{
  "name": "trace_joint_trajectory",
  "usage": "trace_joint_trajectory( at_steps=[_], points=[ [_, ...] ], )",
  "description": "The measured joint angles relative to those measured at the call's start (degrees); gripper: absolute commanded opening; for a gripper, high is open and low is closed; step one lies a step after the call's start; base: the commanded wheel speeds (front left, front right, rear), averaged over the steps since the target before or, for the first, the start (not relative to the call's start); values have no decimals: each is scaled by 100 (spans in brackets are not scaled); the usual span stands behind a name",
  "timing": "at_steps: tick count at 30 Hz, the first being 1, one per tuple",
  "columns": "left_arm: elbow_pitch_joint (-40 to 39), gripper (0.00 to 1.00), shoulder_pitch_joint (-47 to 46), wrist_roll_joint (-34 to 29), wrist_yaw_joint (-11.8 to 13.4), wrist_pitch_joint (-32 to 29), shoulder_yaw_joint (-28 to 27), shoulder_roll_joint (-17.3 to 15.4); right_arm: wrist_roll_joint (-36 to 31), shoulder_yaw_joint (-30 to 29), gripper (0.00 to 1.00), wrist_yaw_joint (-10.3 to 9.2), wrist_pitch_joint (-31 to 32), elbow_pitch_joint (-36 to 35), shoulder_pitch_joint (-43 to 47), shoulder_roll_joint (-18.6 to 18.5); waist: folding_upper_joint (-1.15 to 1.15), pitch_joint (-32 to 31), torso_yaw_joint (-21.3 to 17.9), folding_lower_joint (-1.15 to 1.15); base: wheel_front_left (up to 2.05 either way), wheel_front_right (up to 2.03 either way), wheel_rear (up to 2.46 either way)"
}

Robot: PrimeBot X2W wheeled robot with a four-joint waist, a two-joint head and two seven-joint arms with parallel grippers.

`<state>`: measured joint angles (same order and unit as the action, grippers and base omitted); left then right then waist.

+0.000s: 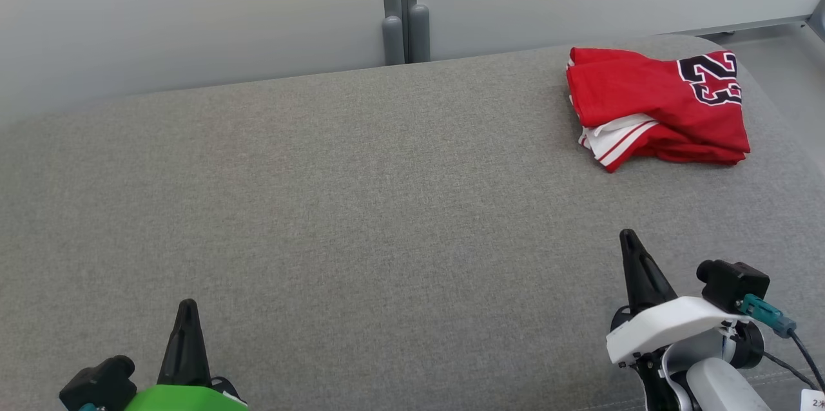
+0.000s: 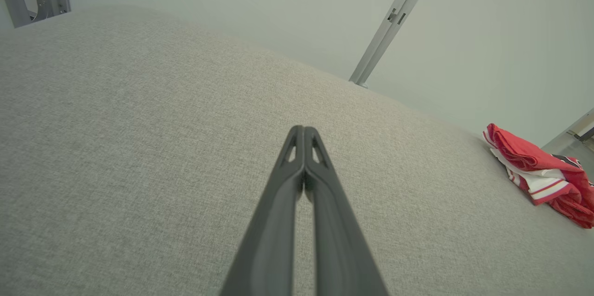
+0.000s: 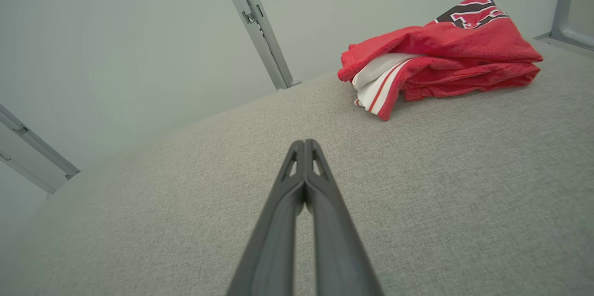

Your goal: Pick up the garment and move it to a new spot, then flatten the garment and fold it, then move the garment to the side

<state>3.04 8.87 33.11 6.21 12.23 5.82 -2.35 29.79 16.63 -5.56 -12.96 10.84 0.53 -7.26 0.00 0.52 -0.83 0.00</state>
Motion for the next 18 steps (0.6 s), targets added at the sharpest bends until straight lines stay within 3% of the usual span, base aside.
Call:
trace_joint_trajectory(
  at_steps=[18],
  points=[
    [5,0,-80,1322,-74,-320,-156,-33,1385,-444,0,87,352,-96,-4,21,0,-4,17,0,0,0,0]
  ],
)
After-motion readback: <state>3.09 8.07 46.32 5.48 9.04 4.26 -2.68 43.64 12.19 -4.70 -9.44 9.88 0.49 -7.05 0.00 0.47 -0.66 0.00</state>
